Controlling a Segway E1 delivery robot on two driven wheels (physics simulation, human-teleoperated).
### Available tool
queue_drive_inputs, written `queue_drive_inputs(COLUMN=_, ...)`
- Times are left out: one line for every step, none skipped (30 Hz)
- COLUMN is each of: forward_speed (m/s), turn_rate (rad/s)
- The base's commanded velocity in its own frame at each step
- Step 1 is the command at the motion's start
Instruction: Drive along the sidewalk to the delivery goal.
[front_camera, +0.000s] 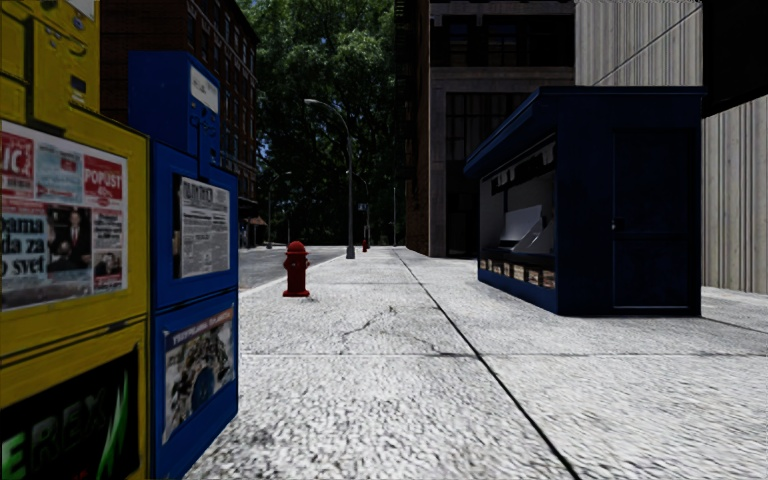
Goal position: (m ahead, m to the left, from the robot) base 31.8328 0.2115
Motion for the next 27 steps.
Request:
queue_drive_inputs(forward_speed=2.00, turn_rate=0.00)
queue_drive_inputs(forward_speed=2.00, turn_rate=0.00)
queue_drive_inputs(forward_speed=2.00, turn_rate=0.00)
queue_drive_inputs(forward_speed=2.00, turn_rate=0.00)
queue_drive_inputs(forward_speed=2.00, turn_rate=0.00)
queue_drive_inputs(forward_speed=2.00, turn_rate=0.00)
queue_drive_inputs(forward_speed=2.00, turn_rate=0.00)
queue_drive_inputs(forward_speed=2.00, turn_rate=0.00)
queue_drive_inputs(forward_speed=2.00, turn_rate=0.00)
queue_drive_inputs(forward_speed=2.00, turn_rate=0.00)
queue_drive_inputs(forward_speed=2.00, turn_rate=0.00)
queue_drive_inputs(forward_speed=2.00, turn_rate=0.00)
queue_drive_inputs(forward_speed=2.00, turn_rate=0.00)
queue_drive_inputs(forward_speed=2.00, turn_rate=0.00)
queue_drive_inputs(forward_speed=2.00, turn_rate=0.00)
queue_drive_inputs(forward_speed=2.00, turn_rate=0.00)
queue_drive_inputs(forward_speed=2.00, turn_rate=0.00)
queue_drive_inputs(forward_speed=2.00, turn_rate=0.00)
queue_drive_inputs(forward_speed=2.00, turn_rate=0.00)
queue_drive_inputs(forward_speed=2.00, turn_rate=0.00)
queue_drive_inputs(forward_speed=2.00, turn_rate=0.00)
queue_drive_inputs(forward_speed=2.00, turn_rate=0.00)
queue_drive_inputs(forward_speed=2.00, turn_rate=0.00)
queue_drive_inputs(forward_speed=2.00, turn_rate=0.00)
queue_drive_inputs(forward_speed=2.00, turn_rate=0.00)
queue_drive_inputs(forward_speed=2.00, turn_rate=0.00)
queue_drive_inputs(forward_speed=2.00, turn_rate=0.00)
